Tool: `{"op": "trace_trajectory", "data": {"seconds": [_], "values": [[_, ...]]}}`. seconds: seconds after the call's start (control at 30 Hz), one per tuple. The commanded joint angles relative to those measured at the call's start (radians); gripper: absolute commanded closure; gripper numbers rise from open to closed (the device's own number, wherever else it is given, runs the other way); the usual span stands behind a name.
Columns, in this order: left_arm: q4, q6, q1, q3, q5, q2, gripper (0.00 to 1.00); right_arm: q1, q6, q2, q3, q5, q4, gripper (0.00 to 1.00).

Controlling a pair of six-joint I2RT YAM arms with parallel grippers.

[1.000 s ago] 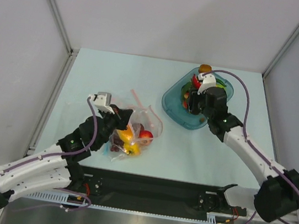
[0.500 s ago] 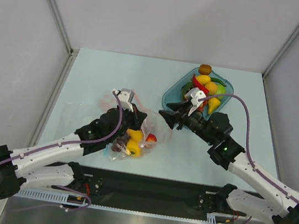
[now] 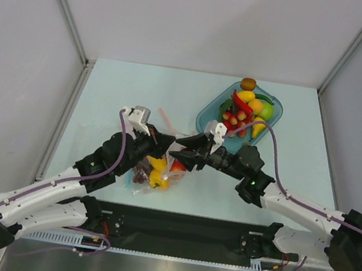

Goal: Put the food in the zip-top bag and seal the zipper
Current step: Place the fake fruit in the zipper food storage bag, then adjust the zipper food storage bag at the center of the board.

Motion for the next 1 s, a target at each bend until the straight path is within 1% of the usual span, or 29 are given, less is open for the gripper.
{"op": "trace_trajectory", "data": {"seconds": [0.0,0.07,0.13,0.2,0.27,0.3,0.37,0.4,0.43,0.47,0.5,0.53,0.6,0.7,0.83,0.97], "values": [[0.016,-0.026,0.002,0.024,0.042,-0.015,0.99,0.030,-0.029,0.042,0.014,0.038,0.096,0.32],[0.011,-0.027,0.003,0.028,0.042,-0.016,0.99,0.042,-0.043,0.061,0.029,0.064,0.082,0.25],[0.011,-0.029,0.003,0.026,0.040,-0.022,0.99,0.048,-0.046,0.075,0.034,0.085,0.070,0.16],[0.002,-0.030,0.003,0.026,0.026,-0.027,0.99,0.051,-0.048,0.070,0.037,0.101,0.069,0.10],[-0.005,-0.032,0.005,0.029,0.014,-0.035,0.99,0.056,-0.051,0.061,0.063,0.127,0.020,0.10],[-0.005,-0.033,0.006,0.029,-0.004,-0.039,0.99,0.061,-0.051,0.044,0.075,0.180,-0.009,0.11],[-0.041,-0.040,0.009,0.028,-0.036,-0.053,0.99,0.065,-0.045,0.024,0.112,0.255,-0.126,0.12],[-0.059,-0.043,0.011,0.028,-0.055,-0.059,0.99,0.067,-0.032,0.015,0.153,0.289,-0.167,0.14],[-0.068,-0.049,0.012,0.026,-0.087,-0.065,0.99,0.067,-0.020,0.003,0.182,0.355,-0.260,0.14],[-0.071,-0.050,0.014,0.023,-0.101,-0.082,1.00,0.068,-0.006,0.000,0.208,0.378,-0.310,0.15],[-0.071,-0.052,0.014,0.018,-0.112,-0.091,1.00,0.067,0.032,-0.002,0.260,0.431,-0.361,0.20],[-0.070,-0.052,0.014,0.014,-0.133,-0.100,1.00,0.067,0.066,0.009,0.287,0.535,-0.472,0.22],[-0.067,-0.053,0.014,0.002,-0.150,-0.123,1.00,0.065,0.135,0.030,0.337,0.616,-0.578,0.23],[-0.059,-0.052,0.014,-0.012,-0.167,-0.146,1.00,0.067,0.159,0.062,0.382,0.593,-0.689,0.23],[-0.052,-0.049,0.014,-0.018,-0.175,-0.151,1.00,0.067,0.118,0.063,0.380,0.573,-0.726,0.24],[-0.050,-0.035,0.014,-0.015,-0.165,-0.140,1.00,0.067,0.068,0.018,0.353,0.530,-0.755,0.25]]}}
